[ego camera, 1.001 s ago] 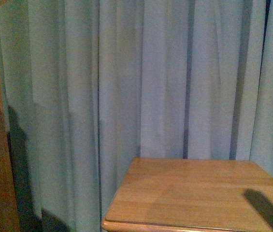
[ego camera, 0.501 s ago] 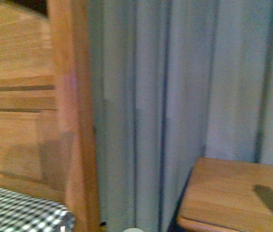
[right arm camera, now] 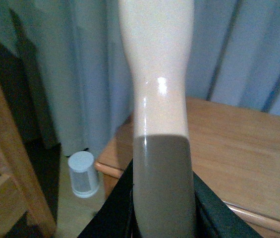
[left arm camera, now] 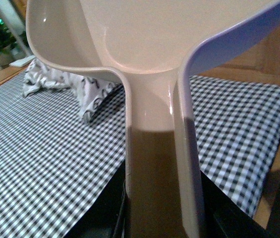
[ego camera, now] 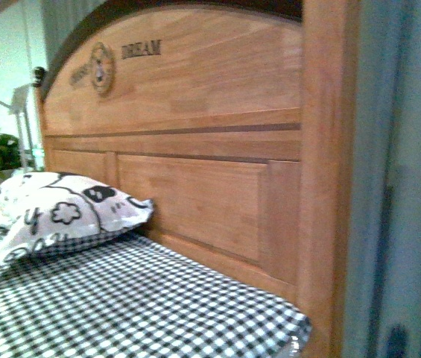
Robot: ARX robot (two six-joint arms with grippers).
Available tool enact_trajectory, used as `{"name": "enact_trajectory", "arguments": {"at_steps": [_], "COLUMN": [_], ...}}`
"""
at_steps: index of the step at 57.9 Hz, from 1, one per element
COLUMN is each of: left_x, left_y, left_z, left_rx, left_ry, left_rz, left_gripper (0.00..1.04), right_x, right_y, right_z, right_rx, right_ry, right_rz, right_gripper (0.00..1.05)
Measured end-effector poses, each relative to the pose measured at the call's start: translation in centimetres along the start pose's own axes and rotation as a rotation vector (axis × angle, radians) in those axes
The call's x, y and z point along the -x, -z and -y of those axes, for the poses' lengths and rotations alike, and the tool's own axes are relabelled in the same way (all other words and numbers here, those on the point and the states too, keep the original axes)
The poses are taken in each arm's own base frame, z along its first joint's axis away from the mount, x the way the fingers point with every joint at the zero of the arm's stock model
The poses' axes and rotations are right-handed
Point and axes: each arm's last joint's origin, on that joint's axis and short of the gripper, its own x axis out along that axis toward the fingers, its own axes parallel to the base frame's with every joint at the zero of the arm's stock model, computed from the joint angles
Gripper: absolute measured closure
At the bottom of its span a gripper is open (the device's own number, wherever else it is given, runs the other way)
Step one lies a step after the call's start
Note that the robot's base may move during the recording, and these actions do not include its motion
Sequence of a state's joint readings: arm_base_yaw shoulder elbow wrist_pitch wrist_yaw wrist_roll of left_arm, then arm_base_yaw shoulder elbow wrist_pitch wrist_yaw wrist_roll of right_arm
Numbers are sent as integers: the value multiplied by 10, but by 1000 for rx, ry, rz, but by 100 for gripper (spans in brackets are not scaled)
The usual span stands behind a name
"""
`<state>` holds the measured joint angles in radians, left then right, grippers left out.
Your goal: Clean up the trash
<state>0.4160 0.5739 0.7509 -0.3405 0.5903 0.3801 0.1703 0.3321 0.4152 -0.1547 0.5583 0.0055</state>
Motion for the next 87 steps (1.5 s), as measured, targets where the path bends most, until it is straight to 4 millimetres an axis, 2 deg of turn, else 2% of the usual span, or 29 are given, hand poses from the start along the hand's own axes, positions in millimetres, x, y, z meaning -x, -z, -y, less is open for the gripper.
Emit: {"name": "enact_trajectory", "arguments": {"at_steps": [49,66,74,87], "left_x": [1,1,-11,-43], "left_y": [0,0,6,24], "left_z": [0,-1,-16,-49], "left_rx": [1,38,110,-37], "left_ry": [-20,42,138,206], "left_rz": [-4,-32,-116,-205], "left_gripper": [78,78,78,78], "right_x": [0,0,0,0], "right_y": [1,0,0,0], "right_z": [-1,0,0,0], "right_rx": [6,3,3,3], "right_ry": [-18,0,-2,-3], "right_rz": [-4,-1,-1,-1], "right_gripper": [85,85,85,85]}}
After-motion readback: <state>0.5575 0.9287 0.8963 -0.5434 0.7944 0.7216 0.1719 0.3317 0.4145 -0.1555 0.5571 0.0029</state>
